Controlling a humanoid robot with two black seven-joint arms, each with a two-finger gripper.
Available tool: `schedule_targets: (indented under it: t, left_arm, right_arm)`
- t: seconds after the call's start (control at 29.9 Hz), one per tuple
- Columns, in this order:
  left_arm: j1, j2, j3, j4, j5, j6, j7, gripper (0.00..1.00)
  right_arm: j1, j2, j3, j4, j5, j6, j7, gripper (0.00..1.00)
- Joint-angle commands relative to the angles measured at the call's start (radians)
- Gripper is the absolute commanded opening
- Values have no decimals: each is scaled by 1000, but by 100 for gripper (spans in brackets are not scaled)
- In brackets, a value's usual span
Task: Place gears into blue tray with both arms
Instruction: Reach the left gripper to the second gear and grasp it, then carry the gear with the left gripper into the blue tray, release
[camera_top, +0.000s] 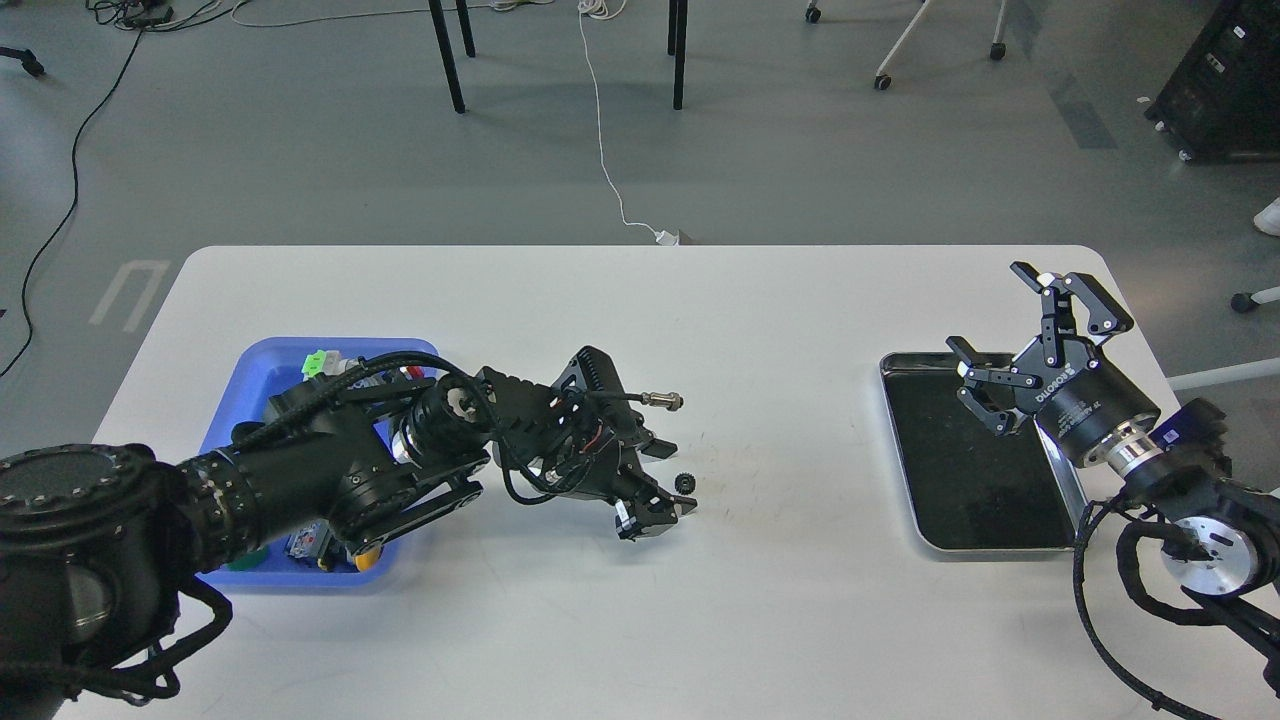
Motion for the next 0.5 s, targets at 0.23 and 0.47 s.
schedule_targets:
  t: [0.23,0.47]
  left_arm:
    - [2,-1,-2,5,0,8,0,17]
    - [-4,21,-15,-13,0,31,0,15]
  right_arm:
    - [0,0,0,-2,-2,-1,0,97]
    - [0,2,2,-2,-2,-1,0,97]
